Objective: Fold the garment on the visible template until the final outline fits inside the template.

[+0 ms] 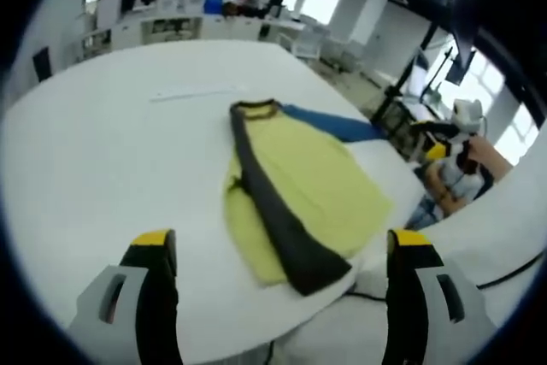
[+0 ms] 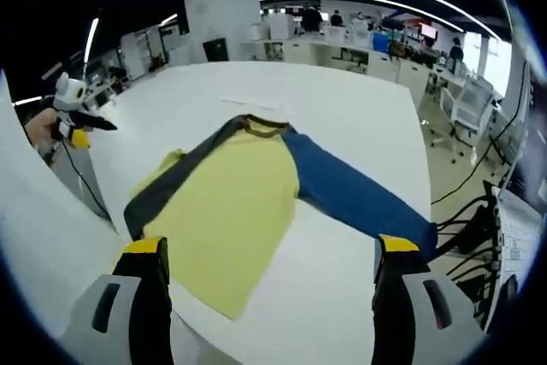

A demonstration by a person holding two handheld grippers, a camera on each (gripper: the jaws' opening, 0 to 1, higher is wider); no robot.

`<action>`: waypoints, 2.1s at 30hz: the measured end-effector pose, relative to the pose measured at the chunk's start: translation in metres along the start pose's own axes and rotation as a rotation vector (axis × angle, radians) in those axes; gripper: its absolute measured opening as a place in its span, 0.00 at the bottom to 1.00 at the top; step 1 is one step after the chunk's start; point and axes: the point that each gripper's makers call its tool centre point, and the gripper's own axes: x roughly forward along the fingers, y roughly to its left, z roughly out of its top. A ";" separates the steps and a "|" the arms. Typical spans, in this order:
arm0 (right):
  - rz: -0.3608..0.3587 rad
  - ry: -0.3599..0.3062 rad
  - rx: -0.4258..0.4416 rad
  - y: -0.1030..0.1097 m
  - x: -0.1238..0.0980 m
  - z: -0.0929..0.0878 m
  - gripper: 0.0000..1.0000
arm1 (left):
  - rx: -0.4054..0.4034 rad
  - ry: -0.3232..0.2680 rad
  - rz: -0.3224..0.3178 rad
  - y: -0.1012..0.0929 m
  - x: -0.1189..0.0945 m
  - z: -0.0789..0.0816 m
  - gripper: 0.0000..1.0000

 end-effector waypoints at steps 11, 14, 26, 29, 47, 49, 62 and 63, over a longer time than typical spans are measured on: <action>-0.008 0.011 0.016 -0.003 -0.005 -0.007 1.00 | -0.010 0.048 -0.056 -0.026 0.009 -0.025 0.98; -0.006 0.016 0.016 -0.002 -0.006 -0.009 1.00 | 0.006 0.052 -0.074 -0.035 0.013 -0.029 0.98; -0.005 0.034 0.028 0.005 -0.014 -0.022 1.00 | -0.016 0.110 -0.180 -0.074 0.038 -0.059 0.86; -0.012 0.034 0.041 0.004 -0.018 -0.027 1.00 | -0.022 0.136 -0.195 -0.080 0.045 -0.069 0.84; -0.034 0.056 0.087 -0.001 -0.036 -0.052 0.98 | -0.100 0.299 -0.211 -0.112 0.077 -0.116 0.52; -0.034 0.056 0.088 -0.002 -0.037 -0.052 0.98 | -0.103 0.315 -0.200 -0.113 0.083 -0.122 0.47; -0.037 0.069 0.097 -0.014 -0.043 -0.062 0.98 | -0.103 0.388 -0.167 -0.119 0.113 -0.141 0.34; -0.037 0.069 0.097 -0.015 -0.043 -0.062 0.98 | -0.088 0.388 -0.154 -0.116 0.115 -0.141 0.33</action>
